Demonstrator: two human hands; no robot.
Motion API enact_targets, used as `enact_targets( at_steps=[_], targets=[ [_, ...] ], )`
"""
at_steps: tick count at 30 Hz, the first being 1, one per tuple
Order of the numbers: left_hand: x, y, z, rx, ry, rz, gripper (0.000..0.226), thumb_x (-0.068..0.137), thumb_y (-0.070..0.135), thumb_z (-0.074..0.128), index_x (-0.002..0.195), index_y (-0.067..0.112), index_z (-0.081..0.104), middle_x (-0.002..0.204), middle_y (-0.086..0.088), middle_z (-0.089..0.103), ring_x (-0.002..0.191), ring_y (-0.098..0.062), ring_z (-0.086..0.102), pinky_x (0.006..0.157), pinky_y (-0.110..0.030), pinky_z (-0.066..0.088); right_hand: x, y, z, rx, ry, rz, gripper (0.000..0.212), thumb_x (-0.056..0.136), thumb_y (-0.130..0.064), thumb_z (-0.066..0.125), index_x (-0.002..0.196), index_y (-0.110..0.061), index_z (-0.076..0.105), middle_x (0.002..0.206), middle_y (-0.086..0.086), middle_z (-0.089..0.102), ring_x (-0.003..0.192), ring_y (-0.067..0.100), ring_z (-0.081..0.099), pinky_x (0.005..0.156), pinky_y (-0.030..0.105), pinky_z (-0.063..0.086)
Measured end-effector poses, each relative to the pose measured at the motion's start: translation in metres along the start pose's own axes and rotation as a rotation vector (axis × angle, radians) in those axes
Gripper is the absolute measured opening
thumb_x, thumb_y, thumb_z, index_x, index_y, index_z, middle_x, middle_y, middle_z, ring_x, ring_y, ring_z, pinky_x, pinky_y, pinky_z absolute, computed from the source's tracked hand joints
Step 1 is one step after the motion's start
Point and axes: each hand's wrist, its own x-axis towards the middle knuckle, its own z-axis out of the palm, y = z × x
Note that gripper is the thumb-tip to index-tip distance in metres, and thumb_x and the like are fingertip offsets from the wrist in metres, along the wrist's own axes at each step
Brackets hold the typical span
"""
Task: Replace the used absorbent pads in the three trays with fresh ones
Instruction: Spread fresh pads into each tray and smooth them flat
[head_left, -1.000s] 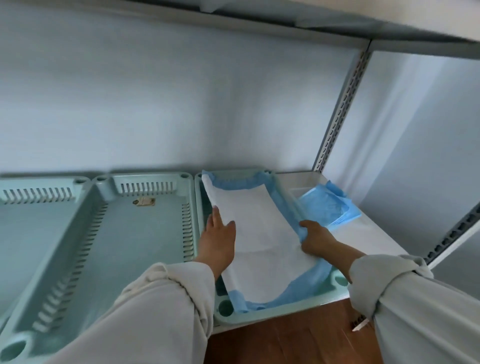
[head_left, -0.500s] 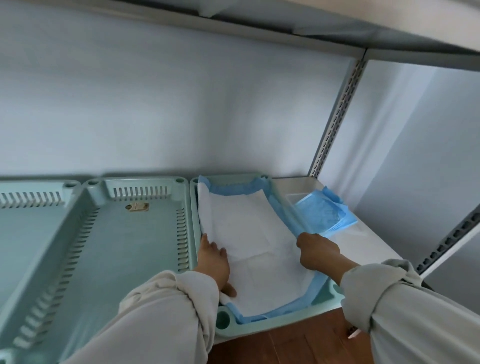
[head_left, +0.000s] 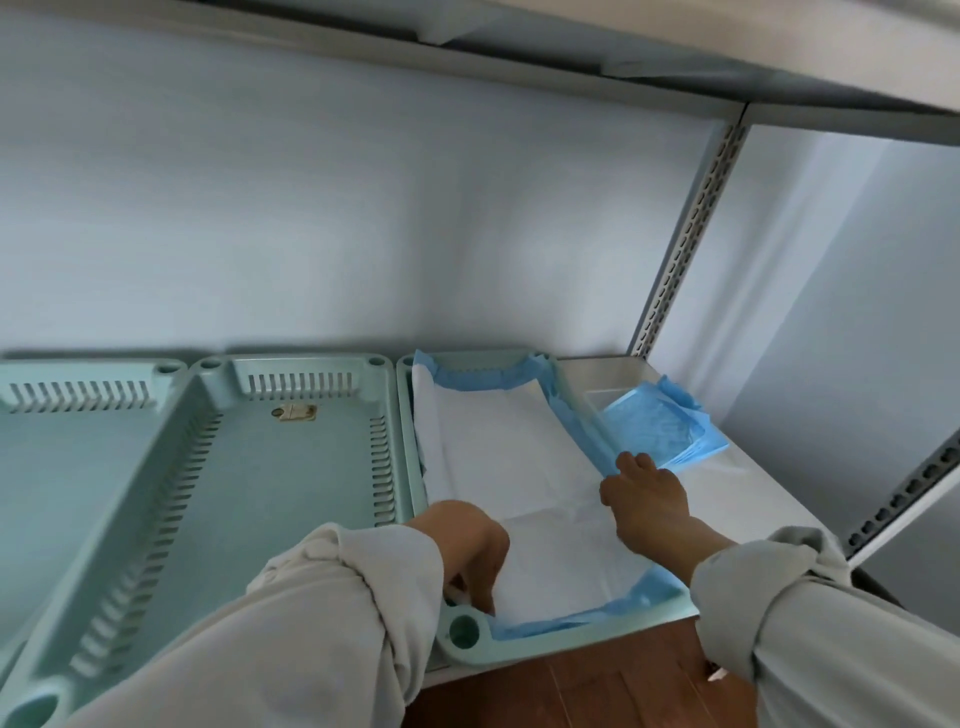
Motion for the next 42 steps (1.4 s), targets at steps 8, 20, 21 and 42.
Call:
enact_targets(
  at_steps=[8,20,21,42],
  targets=[
    [-0.003,-0.004,0.027,0.004,0.269,0.050,0.037,0.086,0.029,0.066,0.116,0.011,0.057,0.123,-0.013,0.051,0.111,-0.031,0.052,0.082,-0.034,0.041,-0.012,-0.023,0.006,0.125,-0.534,-0.127,0.054,0.074,-0.029,0.079,0.121,-0.018,0.054,0.129,0.006,0.051,0.118,0.024,0.054,0.097,0.032,0.043],
    [0.015,-0.022,0.017,0.127,0.544,-0.119,0.037,0.090,0.007,0.055,0.127,0.002,0.051,0.134,-0.020,0.045,0.124,-0.033,0.043,0.110,-0.050,0.024,0.027,-0.037,0.004,0.284,-0.340,-0.120,0.053,0.091,-0.039,0.057,0.138,-0.022,0.041,0.141,0.004,0.043,0.129,0.022,0.044,0.105,0.033,0.037],
    [0.017,-0.028,0.013,0.167,0.515,-0.174,0.039,0.092,0.007,0.051,0.130,0.000,0.049,0.137,-0.022,0.043,0.129,-0.034,0.039,0.115,-0.052,0.012,0.029,-0.041,0.006,0.318,-0.329,-0.157,0.059,0.092,-0.042,0.053,0.145,-0.024,0.032,0.147,0.004,0.036,0.135,0.021,0.038,0.110,0.033,0.032],
    [0.105,-0.090,-0.032,-0.368,0.418,-0.278,0.073,0.091,0.035,0.055,0.148,0.005,0.021,0.144,-0.026,0.031,0.134,-0.037,0.034,0.109,-0.043,0.031,0.137,-0.064,0.039,0.309,-0.387,-0.088,0.077,0.091,-0.061,0.039,0.151,-0.038,-0.003,0.160,-0.003,-0.012,0.148,0.026,-0.007,0.117,0.053,0.008]
  ],
)
